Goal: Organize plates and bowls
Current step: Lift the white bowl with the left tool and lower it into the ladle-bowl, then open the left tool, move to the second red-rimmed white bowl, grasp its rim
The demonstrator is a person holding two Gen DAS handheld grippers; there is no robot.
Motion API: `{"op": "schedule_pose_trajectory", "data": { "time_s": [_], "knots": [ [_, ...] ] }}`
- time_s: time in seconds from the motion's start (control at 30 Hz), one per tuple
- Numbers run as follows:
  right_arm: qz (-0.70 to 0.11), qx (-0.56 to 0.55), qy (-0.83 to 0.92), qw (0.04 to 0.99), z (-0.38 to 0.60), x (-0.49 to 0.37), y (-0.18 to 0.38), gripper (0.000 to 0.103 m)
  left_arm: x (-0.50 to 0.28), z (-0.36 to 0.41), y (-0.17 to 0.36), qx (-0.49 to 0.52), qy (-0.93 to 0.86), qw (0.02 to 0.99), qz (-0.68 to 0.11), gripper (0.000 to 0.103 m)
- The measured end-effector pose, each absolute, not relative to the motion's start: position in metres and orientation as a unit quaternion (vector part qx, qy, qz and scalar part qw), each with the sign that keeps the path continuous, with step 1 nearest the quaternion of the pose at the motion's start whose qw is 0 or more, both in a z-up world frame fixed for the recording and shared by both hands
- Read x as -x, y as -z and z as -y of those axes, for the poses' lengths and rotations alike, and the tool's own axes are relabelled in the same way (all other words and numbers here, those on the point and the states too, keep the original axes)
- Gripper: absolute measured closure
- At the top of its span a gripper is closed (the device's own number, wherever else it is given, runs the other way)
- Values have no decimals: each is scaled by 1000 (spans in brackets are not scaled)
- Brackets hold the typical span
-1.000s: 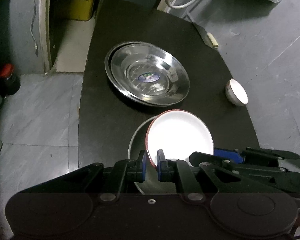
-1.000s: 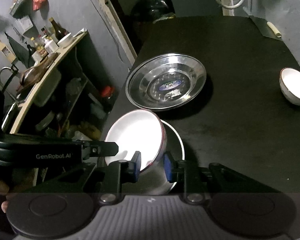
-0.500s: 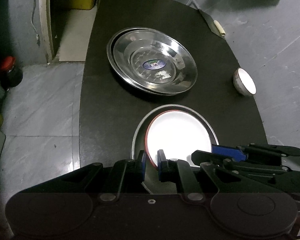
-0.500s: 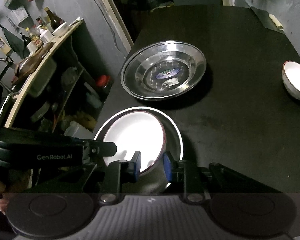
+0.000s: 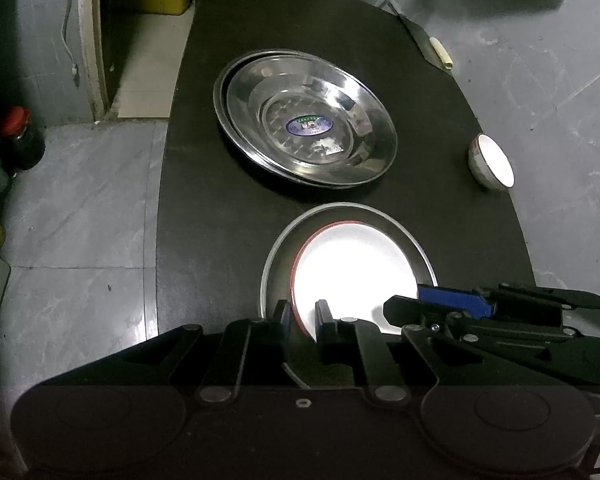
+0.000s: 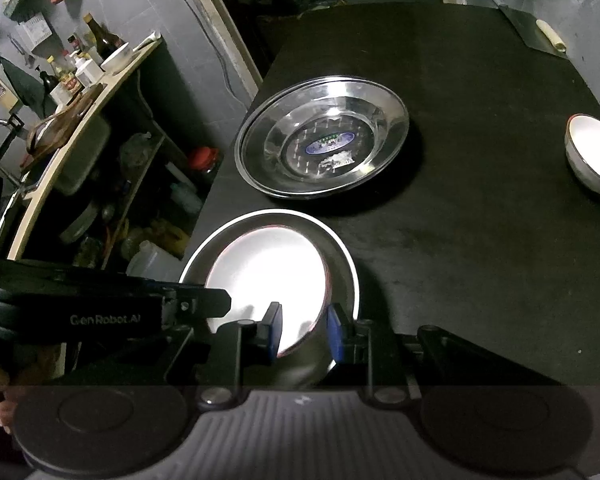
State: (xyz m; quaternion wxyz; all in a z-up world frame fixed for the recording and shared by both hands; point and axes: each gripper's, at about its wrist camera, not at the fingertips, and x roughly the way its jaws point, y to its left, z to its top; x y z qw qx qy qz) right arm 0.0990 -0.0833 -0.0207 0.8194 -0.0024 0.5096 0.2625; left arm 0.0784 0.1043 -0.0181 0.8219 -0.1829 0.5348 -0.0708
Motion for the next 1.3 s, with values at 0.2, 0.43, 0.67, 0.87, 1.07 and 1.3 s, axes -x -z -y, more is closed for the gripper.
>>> {"op": "schedule_pose_trajectory", "data": {
  "time_s": [0.2, 0.43, 0.67, 0.87, 1.07, 1.3],
  "knots": [
    [-495, -7, -258, 830, 88, -96, 15, 74, -75, -106, 12, 180, 71, 828, -527, 87],
    [-446, -29, -241, 861, 104, -90, -3, 50, -65, -110, -12, 165, 70, 860, -477, 60],
    [-409, -59, -192, 890, 129, -85, -12, 22, -67, -104, -34, 134, 64, 895, -421, 17],
    [-391, -80, -164, 902, 153, -82, -17, 7, -83, -98, -45, 134, 82, 902, -401, 7],
    [-359, -76, -147, 918, 169, -82, -41, 0, -97, -97, -63, 157, 86, 915, -362, 1],
    [-300, 31, -150, 941, 164, -79, -68, 0, -123, -83, -73, 158, 82, 933, -313, 1]
  ]
}}
